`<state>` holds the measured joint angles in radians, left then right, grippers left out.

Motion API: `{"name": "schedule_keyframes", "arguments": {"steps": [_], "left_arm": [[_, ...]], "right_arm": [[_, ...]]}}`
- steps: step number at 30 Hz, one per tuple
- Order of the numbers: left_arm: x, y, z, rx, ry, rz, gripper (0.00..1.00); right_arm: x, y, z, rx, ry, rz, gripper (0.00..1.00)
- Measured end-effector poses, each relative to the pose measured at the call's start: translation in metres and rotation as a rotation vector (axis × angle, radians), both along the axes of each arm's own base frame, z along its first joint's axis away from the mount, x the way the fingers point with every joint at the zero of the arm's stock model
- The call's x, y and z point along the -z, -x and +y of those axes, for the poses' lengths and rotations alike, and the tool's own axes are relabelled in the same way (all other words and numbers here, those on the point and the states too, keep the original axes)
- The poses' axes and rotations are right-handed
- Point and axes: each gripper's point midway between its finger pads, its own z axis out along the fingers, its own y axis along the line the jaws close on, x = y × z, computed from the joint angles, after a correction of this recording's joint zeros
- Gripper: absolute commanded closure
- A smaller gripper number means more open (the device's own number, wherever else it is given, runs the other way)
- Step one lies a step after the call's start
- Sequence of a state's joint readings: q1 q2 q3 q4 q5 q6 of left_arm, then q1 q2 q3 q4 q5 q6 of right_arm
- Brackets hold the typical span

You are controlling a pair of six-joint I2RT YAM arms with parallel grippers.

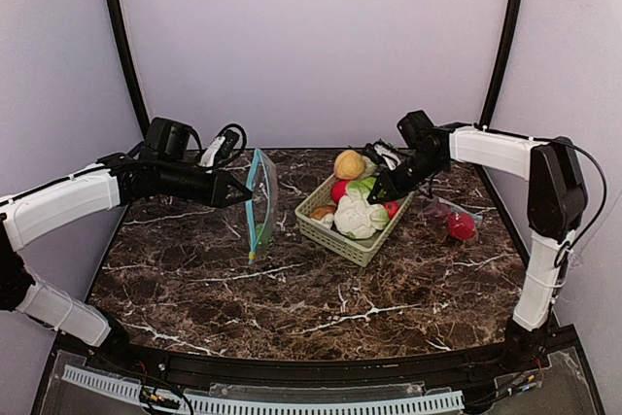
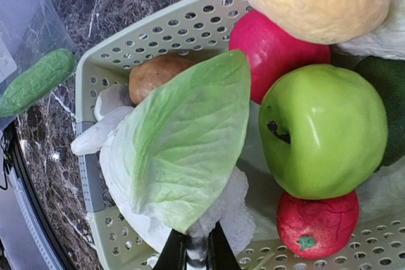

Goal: Place the food in the zip-top bag and seal the zipper
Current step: Pick up the fake vegetable from the bin, then place the fake vegetable in the zipper food storage bag.

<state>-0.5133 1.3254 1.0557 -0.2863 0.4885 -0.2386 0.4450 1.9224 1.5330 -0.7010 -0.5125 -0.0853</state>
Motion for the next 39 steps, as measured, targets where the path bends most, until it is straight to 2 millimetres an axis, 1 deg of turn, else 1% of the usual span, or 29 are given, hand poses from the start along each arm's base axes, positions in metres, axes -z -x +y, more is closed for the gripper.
{"name": "schedule_keyframes", "arguments": {"steps": [7, 10, 14, 17, 21, 24, 31, 36, 39], "left_arm": [[0.001, -0.003, 0.003, -0.018, -0.012, -0.009, 0.99], [0.0, -0.004, 0.004, -0.027, -0.016, -0.015, 0.99], [-0.001, -0.004, 0.004, -0.03, -0.017, -0.018, 0.99], [-0.001, -0.004, 0.004, -0.029, -0.016, -0.018, 0.99], [0.001, -0.004, 0.004, -0.029, -0.017, -0.014, 0.99], [0.001, -0.004, 0.005, -0.03, -0.017, -0.014, 0.99], [0.001, -0.003, 0.004, -0.029, -0.017, -0.013, 0.99], [0.002, -0.003, 0.003, -0.025, -0.013, -0.004, 0.99], [0.006, -0.003, 0.002, -0.022, -0.013, 0.011, 0.99]], "right_arm": [[-0.048, -0.004, -0.009, 0.077, -0.011, -0.104, 1.0], [-0.065, -0.003, -0.012, 0.102, -0.011, -0.143, 1.0], [-0.092, 0.004, -0.011, 0.123, -0.02, -0.201, 1.0], [-0.119, 0.014, -0.006, 0.123, -0.047, -0.255, 1.0], [-0.152, 0.031, 0.009, 0.106, -0.084, -0.319, 1.0], [-0.168, 0.045, 0.025, 0.08, -0.101, -0.35, 1.0], [-0.182, 0.072, 0.055, 0.056, -0.103, -0.372, 1.0], [-0.207, 0.094, 0.086, 0.015, -0.148, -0.417, 1.0], [-0.216, 0.11, 0.102, -0.027, -0.181, -0.44, 1.0]]}}
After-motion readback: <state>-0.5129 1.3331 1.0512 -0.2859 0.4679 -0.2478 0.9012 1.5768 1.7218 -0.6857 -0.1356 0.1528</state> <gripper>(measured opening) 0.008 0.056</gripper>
